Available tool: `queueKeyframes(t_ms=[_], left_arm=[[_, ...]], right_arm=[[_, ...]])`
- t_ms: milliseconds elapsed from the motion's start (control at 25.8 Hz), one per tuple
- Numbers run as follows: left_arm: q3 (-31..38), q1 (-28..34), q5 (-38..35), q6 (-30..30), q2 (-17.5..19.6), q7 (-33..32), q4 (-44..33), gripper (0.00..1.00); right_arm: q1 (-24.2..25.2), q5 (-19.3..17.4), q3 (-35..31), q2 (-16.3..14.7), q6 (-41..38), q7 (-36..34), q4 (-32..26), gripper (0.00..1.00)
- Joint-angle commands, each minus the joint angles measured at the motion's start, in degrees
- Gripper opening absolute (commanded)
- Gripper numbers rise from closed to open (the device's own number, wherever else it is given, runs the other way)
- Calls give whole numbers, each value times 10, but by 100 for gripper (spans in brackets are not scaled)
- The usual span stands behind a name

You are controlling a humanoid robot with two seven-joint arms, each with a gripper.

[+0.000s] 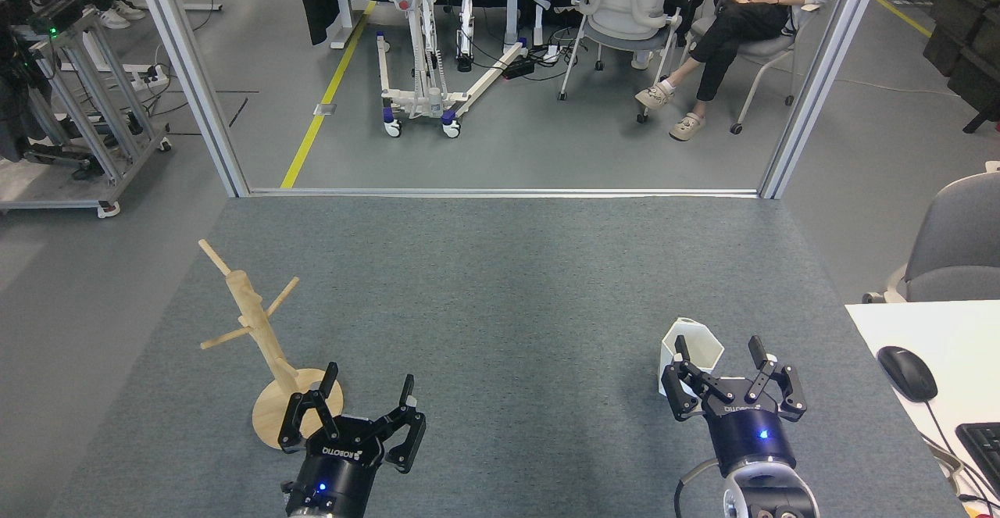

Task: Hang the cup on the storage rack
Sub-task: 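Grasp the white hexagonal cup with the right gripper and lift it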

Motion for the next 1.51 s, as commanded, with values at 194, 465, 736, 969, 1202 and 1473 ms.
queueKeyframes(t_ms=[194, 465, 736, 969, 1202, 1473], left_arm=[[8, -3, 3, 6, 0, 4, 1, 100], [8, 0, 3, 6, 1, 29, -2, 100], [8, 0, 3, 4, 5, 43, 1, 100], [9, 1, 2, 5, 9, 43, -2, 100], [9, 3, 2, 5, 9, 44, -4, 100], [10, 5, 2, 5, 11, 55, -3, 100]], right_arm=[[-2, 3, 0, 14, -5, -3, 0, 100], [-2, -2, 3, 6, -12, -3, 39, 100], [-47, -4, 26, 2, -12, -7, 152, 100], [-80, -5, 29, 2, -12, -7, 208, 100], [-114, -5, 38, 5, -12, -7, 263, 100], [-158, -6, 44, 8, -12, -7, 319, 100]])
